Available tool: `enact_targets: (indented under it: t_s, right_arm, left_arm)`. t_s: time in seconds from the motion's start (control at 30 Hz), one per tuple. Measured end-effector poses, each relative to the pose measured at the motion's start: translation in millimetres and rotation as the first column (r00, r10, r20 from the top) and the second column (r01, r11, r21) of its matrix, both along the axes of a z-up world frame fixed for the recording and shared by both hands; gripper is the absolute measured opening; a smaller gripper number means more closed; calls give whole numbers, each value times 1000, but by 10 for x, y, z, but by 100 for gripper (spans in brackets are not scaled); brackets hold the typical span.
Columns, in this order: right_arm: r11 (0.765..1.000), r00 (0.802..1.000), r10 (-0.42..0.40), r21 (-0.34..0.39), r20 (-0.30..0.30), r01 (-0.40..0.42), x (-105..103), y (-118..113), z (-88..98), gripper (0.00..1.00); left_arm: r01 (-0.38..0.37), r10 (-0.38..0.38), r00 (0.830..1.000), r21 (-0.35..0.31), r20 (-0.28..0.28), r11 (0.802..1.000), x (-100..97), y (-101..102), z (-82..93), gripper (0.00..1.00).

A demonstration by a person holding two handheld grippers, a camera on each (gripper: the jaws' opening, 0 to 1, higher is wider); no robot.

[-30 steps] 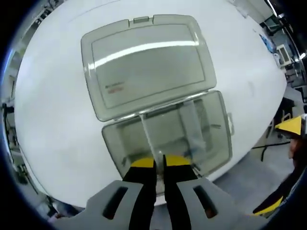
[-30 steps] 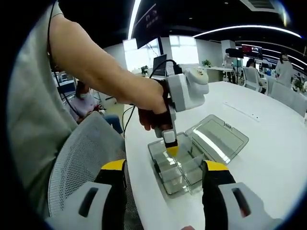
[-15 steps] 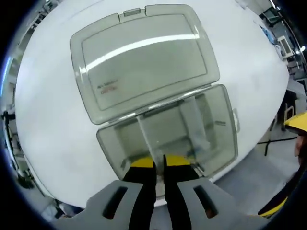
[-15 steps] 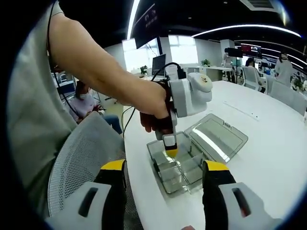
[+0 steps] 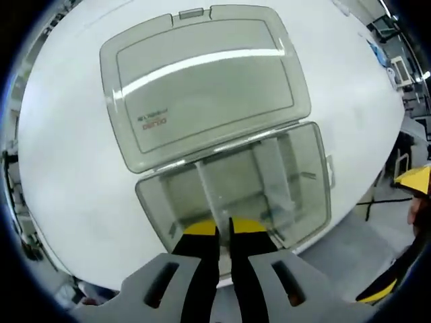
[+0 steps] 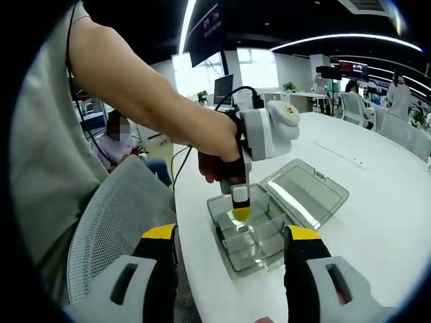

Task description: Insert the divider into the dual guide fixture by aligning both edges with the guide slots and pushing it downward to the bottom, including one-sided entry, uneven engagement, binding, and posture correction.

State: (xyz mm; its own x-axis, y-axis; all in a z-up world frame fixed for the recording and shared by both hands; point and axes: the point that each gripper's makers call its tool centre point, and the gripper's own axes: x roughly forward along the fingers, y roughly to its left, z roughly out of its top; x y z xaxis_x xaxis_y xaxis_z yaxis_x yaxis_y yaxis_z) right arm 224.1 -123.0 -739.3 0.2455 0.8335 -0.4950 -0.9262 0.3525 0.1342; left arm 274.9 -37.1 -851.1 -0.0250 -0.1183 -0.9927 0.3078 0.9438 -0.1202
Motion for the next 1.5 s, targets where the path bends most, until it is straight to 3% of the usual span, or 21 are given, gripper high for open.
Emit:
enact_targets:
  t_s: [0.43,1.5]
  right_arm:
    - [1000,1000,4,-5,-1,-4,-4,13,-4,60]
    - [1000,1000,17,-10,3,-17,-27,51,24,60]
  left_arm:
    - [23,-26,998,57,59,998,2,5,26,1]
    - [14,-14,1000,29,-6,999,13,28,111,1]
